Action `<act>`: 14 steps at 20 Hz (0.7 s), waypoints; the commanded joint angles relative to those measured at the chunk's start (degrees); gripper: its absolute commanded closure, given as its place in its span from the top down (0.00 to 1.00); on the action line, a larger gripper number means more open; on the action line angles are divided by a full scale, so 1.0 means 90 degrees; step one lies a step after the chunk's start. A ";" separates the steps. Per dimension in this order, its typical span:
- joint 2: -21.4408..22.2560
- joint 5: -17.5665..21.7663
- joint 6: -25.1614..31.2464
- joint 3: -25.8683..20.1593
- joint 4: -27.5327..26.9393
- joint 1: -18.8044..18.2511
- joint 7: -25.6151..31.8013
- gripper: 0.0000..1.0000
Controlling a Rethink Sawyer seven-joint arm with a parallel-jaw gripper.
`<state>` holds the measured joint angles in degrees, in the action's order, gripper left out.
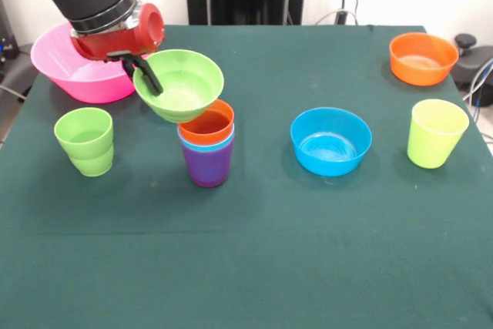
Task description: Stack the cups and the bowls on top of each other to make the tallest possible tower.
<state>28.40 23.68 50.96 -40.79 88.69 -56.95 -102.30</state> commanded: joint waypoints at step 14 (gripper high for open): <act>-0.0029 0.0648 -0.1237 -0.0022 0.0765 0.0309 0.0554 0.00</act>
<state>28.47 24.00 45.73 -40.85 91.27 -56.78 -102.30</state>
